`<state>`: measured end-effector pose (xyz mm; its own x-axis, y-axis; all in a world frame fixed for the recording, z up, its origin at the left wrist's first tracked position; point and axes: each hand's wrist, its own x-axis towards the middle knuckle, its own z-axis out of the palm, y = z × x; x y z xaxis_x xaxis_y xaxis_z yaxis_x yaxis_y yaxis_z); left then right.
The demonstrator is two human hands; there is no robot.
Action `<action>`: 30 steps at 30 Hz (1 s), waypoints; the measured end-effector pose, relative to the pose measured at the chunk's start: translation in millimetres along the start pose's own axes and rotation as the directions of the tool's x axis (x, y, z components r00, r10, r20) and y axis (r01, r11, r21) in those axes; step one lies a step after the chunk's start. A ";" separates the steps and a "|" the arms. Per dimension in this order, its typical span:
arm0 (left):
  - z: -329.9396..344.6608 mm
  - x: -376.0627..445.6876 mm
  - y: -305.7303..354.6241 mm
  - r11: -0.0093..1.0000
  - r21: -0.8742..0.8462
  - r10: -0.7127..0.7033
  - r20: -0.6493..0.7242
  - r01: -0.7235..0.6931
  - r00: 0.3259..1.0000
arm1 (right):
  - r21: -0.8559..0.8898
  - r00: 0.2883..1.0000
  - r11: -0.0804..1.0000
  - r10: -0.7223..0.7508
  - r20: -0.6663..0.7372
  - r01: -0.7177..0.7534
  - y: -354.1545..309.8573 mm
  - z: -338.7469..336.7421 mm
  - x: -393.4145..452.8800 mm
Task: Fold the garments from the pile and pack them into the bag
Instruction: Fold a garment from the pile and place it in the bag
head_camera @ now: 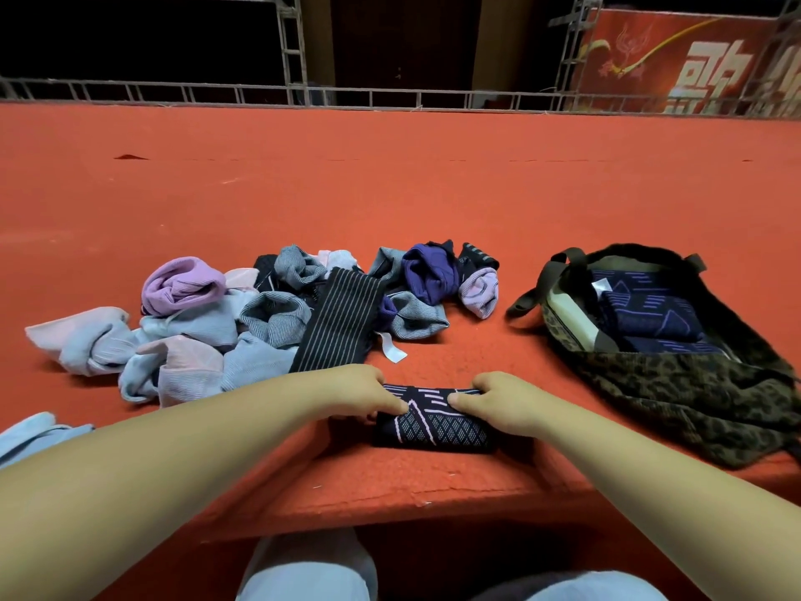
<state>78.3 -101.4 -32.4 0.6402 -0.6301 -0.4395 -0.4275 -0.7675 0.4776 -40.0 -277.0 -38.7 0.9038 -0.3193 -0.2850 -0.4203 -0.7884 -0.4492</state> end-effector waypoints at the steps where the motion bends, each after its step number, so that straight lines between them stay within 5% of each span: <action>1: -0.2 -1.3 0.0 1.000 -0.022 -0.010 0.021 0.010 1.000 | 0.013 1.000 1.000 -0.013 0.002 0.013 0.6 0.8 -1.1; 8: 9.5 0.9 13.1 0.845 -0.535 0.074 0.065 -0.027 0.995 | 0.288 0.984 0.952 -0.056 -0.171 0.104 19.2 -5.8 -19.3; 13: 21.3 16.2 56.0 0.734 -0.656 0.132 -0.115 -0.175 0.984 | 0.763 0.982 0.642 0.087 -0.166 0.072 42.5 -28.2 -36.7; 18: 26.8 33.7 130.6 0.636 -0.707 0.192 -0.242 -0.309 0.951 | 0.861 0.930 0.472 0.193 -0.312 0.191 88.8 -76.3 -53.9; 25: 34.3 63.5 244.8 0.478 -0.766 0.313 -0.309 -0.430 0.898 | 0.764 0.687 0.541 0.405 -0.603 0.352 161.9 -146.0 -57.2; 30: 61.2 94.5 278.2 0.574 -0.702 0.371 -0.236 -0.422 0.898 | 0.740 0.629 0.632 0.482 -0.610 0.232 209.5 -156.7 -49.4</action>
<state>-19.2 -381.7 12.3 0.5670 -0.8228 -0.0376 -0.0676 -0.0920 0.9935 -160.0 -508.8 14.0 0.4154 -0.9017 0.1203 -0.1155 -0.1835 -0.9762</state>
